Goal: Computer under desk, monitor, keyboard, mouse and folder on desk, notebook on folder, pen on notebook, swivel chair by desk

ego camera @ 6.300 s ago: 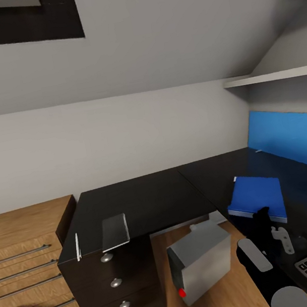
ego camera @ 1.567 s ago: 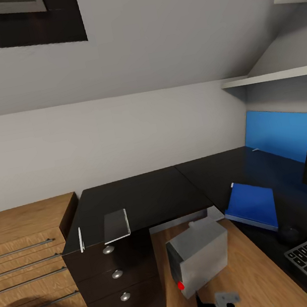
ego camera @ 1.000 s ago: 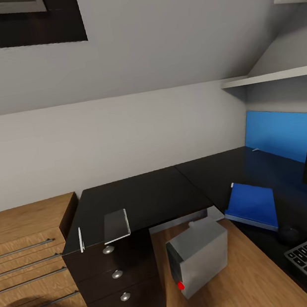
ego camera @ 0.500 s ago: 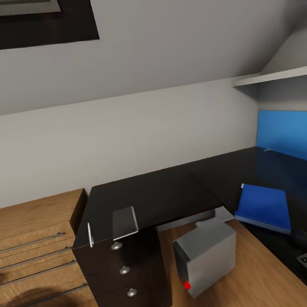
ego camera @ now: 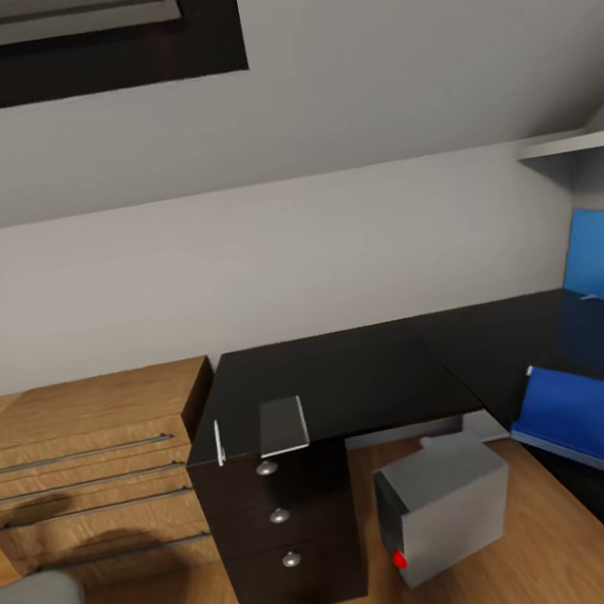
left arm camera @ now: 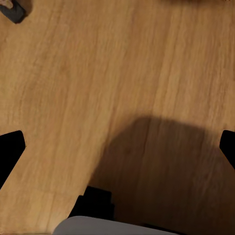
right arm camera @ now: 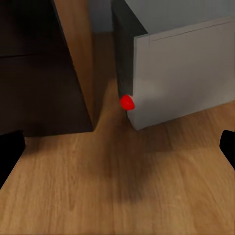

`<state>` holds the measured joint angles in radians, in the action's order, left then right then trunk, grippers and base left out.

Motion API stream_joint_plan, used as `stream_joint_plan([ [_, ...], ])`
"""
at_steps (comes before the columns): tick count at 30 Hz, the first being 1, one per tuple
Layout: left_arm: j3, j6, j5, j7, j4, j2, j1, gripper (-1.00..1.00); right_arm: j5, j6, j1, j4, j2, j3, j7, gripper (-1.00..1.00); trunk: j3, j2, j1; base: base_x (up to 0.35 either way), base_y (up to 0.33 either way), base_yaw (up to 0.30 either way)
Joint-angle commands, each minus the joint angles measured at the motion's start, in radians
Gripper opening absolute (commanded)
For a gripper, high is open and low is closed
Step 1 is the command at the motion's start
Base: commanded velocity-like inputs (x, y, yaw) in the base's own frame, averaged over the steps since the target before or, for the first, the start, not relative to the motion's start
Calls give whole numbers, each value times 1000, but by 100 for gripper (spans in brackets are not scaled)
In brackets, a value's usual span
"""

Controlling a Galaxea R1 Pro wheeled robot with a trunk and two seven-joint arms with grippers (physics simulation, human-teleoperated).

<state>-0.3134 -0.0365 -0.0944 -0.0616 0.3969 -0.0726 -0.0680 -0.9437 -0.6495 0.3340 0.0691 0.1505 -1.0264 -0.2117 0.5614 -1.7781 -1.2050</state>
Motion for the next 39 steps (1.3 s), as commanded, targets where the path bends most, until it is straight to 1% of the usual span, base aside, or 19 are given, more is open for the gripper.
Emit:
stream_joint_plan([
  [1,-6,-3,-10,-1,-1,-1,-1,100,-1,-1,0,1,0,-9,-9,100,2,-1,0,0,0,245],
  [7,-6,-4,-10,-1,-1,-1,-1,100,0,-8,0,1,0,-11,-9,100,4,-1,0,0,0,141],
  [12,-6,-5,-9,-1,-1,-2,-1,100,1,-49,0,2,2,-15,-8,100,5,-1,0,0,0,29],
  [16,-5,-5,-8,-1,0,-2,-1,100,1,-64,0,4,3,-15,-7,100,5,-1,0,0,0,9],
  [19,-5,-5,-8,-5,16,-4,-1,100,2,-73,1,32,5,-13,-9,100,5,-1,0,0,0,3],
  [21,-6,-4,-8,-6,42,-6,-1,100,2,-76,2,64,5,-12,-10,100,5,-1,0,0,0,2],
  [22,-6,0,-7,-6,79,-9,-1,100,2,-78,2,106,4,-10,-11,100,5,-1,0,0,0,1],
  [28,-6,14,-7,-5,210,-24,-1,100,2,-81,4,234,2,-7,-13,100,5,-1,0,0,0,0],
  [29,-6,40,-7,-5,259,-30,-1,100,2,-81,5,267,2,-6,-14,100,5,-1,0,0,0,0],
  [32,-6,122,-7,-5,345,-41,-1,100,2,-82,16,310,2,-4,-15,100,5,-1,0,0,0,0],
  [33,-5,318,-7,-3,501,-53,-1,100,0,-81,51,364,2,5,-16,100,5,-1,0,0,0,0],
  [34,-5,352,-7,-3,529,-55,-1,100,0,-80,58,373,2,9,-17,100,5,-1,0,0,0,0],
  [35,-4,407,-6,-3,582,-56,-1,100,0,-79,71,391,3,22,-17,100,5,-1,0,0,0,0],
  [36,-3,447,-6,-3,633,-57,-1,100,-1,-76,83,411,3,45,-17,100,5,-1,0,0,0,0],
  [37,-3,462,-5,-3,654,-58,-1,100,-1,-75,87,421,3,56,-17,100,5,-1,0,0,0,0],
  [38,-2,487,-5,-4,693,-58,-1,100,-1,-73,96,443,4,82,-17,100,5,-1,0,0,0,0],
  [39,-2,500,-4,-4,711,-59,-2,100,-2,-73,99,456,4,97,-17,100,5,-1,0,0,0,0],
])
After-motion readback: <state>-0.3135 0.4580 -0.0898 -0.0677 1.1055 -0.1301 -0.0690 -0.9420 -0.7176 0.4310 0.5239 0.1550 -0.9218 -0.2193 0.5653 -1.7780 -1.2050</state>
